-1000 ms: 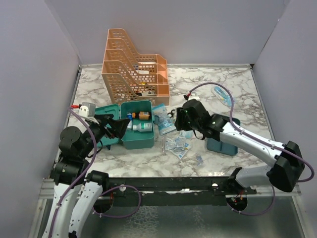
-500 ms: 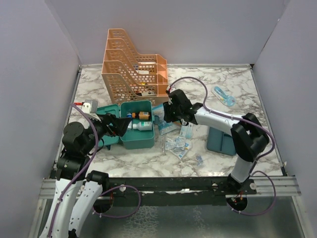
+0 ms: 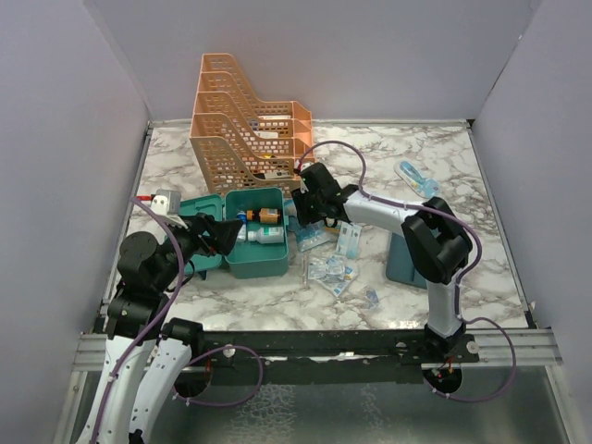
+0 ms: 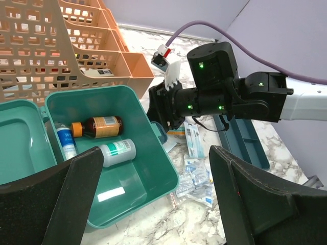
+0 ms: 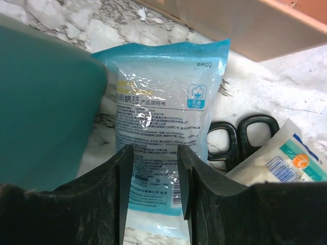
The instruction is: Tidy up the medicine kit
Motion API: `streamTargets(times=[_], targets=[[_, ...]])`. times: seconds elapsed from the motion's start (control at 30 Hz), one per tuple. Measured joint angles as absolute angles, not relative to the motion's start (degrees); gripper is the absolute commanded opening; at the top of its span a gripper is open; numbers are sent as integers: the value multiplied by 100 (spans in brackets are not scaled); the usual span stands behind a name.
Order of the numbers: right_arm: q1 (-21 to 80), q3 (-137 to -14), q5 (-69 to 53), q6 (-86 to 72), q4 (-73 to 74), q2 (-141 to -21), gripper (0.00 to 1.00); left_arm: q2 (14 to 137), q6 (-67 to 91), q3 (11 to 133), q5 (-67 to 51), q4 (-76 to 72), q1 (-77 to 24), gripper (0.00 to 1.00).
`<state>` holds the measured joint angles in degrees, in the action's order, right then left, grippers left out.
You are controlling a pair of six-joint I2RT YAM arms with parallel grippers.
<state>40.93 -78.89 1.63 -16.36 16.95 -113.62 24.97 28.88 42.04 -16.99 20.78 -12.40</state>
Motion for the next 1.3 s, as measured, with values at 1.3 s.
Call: streamTargets(times=[1.3], targets=[[4049, -6154, 869, -1691, 447, -9096, 1, 2390, 2941, 3892, -1406, 1933, -1240, 86]])
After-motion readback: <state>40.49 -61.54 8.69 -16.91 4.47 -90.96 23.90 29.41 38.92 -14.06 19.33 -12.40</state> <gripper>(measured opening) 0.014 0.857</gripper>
